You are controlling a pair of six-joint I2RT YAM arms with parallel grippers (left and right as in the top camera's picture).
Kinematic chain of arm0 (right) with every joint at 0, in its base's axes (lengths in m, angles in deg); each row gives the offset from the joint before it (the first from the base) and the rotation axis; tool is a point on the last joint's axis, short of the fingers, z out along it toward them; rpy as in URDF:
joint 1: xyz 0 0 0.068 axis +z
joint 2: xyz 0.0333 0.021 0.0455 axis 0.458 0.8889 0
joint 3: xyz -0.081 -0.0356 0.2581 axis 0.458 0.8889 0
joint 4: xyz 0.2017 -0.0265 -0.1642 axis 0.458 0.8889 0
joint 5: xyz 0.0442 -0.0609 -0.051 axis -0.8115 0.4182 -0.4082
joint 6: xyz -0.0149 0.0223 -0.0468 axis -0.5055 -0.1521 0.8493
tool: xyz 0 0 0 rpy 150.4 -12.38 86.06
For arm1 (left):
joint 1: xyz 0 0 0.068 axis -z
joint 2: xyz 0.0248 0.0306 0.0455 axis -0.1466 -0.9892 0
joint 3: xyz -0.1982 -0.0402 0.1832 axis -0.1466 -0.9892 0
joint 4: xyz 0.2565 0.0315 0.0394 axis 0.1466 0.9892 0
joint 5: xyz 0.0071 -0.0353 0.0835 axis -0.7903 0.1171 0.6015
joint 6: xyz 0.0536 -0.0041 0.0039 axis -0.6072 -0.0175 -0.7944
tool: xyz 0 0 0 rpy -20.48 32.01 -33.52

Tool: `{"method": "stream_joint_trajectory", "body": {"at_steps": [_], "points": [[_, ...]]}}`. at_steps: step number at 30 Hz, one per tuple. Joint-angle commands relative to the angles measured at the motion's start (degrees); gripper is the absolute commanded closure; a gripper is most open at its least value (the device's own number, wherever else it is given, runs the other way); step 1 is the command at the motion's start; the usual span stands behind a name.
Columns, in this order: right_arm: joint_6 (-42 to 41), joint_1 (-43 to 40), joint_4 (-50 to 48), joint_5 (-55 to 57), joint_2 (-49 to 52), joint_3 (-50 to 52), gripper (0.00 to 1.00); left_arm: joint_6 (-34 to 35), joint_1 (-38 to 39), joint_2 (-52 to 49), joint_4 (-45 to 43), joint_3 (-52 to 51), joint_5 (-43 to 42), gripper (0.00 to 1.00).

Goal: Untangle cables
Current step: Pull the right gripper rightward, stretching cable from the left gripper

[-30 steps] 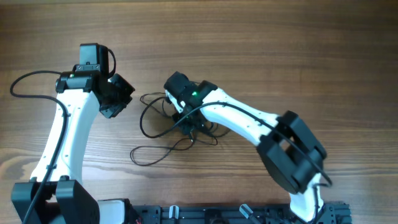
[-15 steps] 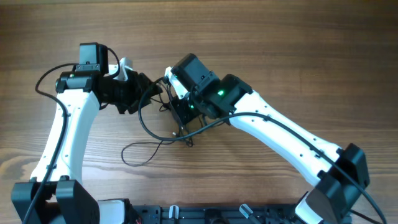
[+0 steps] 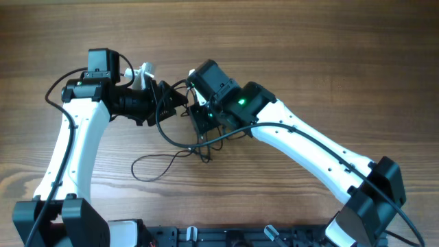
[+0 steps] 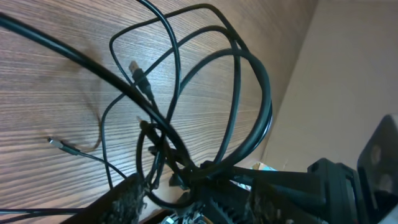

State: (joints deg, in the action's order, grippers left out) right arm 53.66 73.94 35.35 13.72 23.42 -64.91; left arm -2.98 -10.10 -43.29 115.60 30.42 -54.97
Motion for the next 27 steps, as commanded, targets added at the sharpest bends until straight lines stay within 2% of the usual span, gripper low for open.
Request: {"method": "stream_joint_trajectory", "body": {"at_steps": [1, 7, 8, 10, 12, 14, 17, 20, 22, 27], "points": [[-1.1, 0.0, -1.9, -5.6, 0.7, -0.1, 0.96, -1.3, 0.0, -0.2, 0.1, -0.3, -0.6, 0.51], [-0.4, 0.0, -4.0, -11.7, 0.7, -0.1, 0.96, -1.1, 0.0, -0.2, 0.0, -0.3, 3.7, 0.59], [0.0, 0.0, -4.0, -12.4, 0.7, -0.1, 0.96, -1.1, 0.0, -0.2, -0.1, -0.3, 3.7, 0.64], [0.0, 0.0, -3.6, -12.4, 0.7, -0.1, 0.96, -1.1, 0.0, -0.2, -0.4, -0.3, 3.8, 0.83], [-0.1, 0.0, -3.1, -12.3, 0.7, -0.1, 0.96, -1.1, 0.0, -0.2, -0.8, -0.3, 4.2, 0.96], [-0.7, 0.0, -2.5, -10.1, 0.7, -0.1, 0.96, 0.2, 0.0, -0.2, -1.0, -0.3, 6.8, 0.96], [-4.1, -0.6, -0.7, -5.3, -0.2, -0.1, 0.96, 9.1, 0.0, -0.2, 0.0, -0.3, 19.3, 0.96], [-4.8, -1.9, 0.4, -2.9, -2.6, -0.1, 0.96, 14.1, 0.0, -0.2, 0.8, -0.3, 29.6, 0.96], [-5.2, -3.1, 0.9, -1.1, -4.9, -0.1, 0.96, 15.6, 0.0, -0.2, 1.0, -0.3, 32.3, 0.96], [-9.7, -6.8, 3.0, 9.1, -12.5, -0.1, 0.96, 15.5, 0.0, -0.2, 0.9, -0.3, 32.5, 0.96]]}}
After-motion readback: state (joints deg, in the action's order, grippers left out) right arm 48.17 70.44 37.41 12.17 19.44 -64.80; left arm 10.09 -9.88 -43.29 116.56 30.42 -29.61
